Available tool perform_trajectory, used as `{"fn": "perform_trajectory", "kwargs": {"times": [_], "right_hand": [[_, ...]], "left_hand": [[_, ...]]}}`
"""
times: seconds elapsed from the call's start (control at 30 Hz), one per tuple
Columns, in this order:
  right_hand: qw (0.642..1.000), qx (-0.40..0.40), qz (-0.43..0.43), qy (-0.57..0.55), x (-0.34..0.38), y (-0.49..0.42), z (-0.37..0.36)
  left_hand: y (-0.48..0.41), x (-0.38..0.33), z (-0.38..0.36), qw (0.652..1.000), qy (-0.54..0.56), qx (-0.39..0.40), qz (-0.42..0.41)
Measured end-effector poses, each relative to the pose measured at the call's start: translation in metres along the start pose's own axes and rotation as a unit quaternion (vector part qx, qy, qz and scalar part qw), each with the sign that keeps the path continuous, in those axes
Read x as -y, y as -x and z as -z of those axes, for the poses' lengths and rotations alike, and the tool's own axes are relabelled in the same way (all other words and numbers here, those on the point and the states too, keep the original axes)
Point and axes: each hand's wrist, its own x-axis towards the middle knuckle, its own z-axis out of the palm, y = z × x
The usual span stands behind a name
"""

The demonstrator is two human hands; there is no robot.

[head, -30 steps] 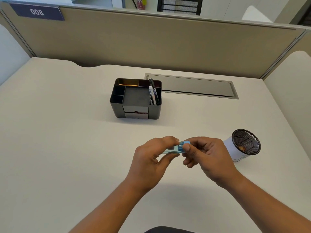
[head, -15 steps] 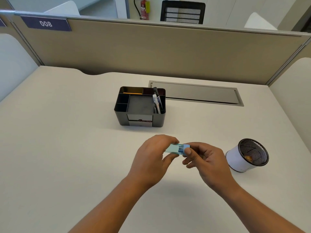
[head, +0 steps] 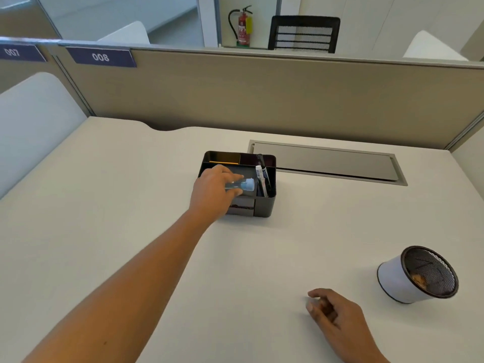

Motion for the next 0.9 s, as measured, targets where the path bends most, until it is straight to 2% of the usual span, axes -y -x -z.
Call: {"fn": "perform_trajectory", "kwargs": {"times": [0.2,0.47,0.57,0.7,0.73,0.8,0.87,0.9], "right_hand": [[1.000,-0.011,0.006,0.019,-0.006,-0.002,-0.005],[0.999,-0.015,0.009,0.051,-0.007,-0.006,-0.007],[0.998,-0.017,0.019,0.059,-0.004,-0.006,-0.007],[0.996,-0.031,0.035,0.072,-0.009,-0.005,-0.010],[0.993,-0.041,0.058,0.091,-0.011,-0.004,-0.011],[0.971,-0.048,0.157,0.174,-0.013,-0.004,-0.013],[0.942,-0.040,0.244,0.228,-0.017,-0.006,-0.017],[0.938,-0.032,0.245,0.242,-0.016,-0.008,-0.019]], "left_hand": [[-0.023,0.016,-0.011,0.995,-0.086,0.042,0.014],[-0.022,0.020,-0.014,0.998,-0.017,0.062,0.004],[-0.008,0.015,-0.011,1.000,0.019,0.023,0.005],[0.036,0.010,-0.016,0.992,0.028,-0.126,-0.011],[0.051,0.008,-0.021,0.988,0.034,-0.152,-0.016],[0.085,0.002,-0.033,0.987,0.044,-0.151,-0.034],[0.121,-0.001,-0.057,0.992,0.044,-0.103,-0.060],[0.136,-0.006,-0.067,0.995,0.035,-0.062,-0.065]]}}
